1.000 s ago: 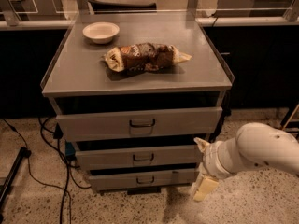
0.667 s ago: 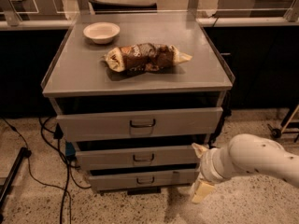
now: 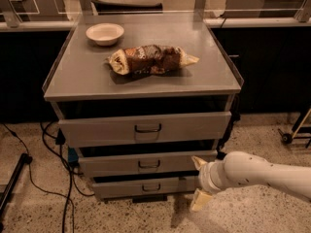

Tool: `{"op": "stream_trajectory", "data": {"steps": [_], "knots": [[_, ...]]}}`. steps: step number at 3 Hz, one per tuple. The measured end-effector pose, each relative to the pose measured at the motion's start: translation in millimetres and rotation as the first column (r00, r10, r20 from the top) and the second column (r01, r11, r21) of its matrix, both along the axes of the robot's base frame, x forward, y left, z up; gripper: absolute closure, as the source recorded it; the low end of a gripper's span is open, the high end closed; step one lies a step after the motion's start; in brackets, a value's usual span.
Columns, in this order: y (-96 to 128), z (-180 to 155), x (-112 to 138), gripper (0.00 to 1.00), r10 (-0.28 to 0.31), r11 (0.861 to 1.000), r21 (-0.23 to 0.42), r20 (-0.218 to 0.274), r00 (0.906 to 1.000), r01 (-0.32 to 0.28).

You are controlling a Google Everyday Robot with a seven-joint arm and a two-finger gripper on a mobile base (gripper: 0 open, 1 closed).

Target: Open middle drawer

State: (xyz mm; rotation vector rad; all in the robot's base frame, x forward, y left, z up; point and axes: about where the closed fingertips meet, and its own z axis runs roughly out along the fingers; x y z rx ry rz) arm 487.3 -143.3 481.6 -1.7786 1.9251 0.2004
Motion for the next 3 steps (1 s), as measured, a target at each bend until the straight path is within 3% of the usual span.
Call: {"op": "stream_trajectory", "data": {"steps": [2,3], "knots": [[-1.4,-12.4,5.3,0.0,-0.01,1.0,-0.001,0.007,0.9999,0.01],[-0.5,-30.3,21.7,0.0,-0.017,1.0,-0.002,0.029,0.9994,0.017]]}}
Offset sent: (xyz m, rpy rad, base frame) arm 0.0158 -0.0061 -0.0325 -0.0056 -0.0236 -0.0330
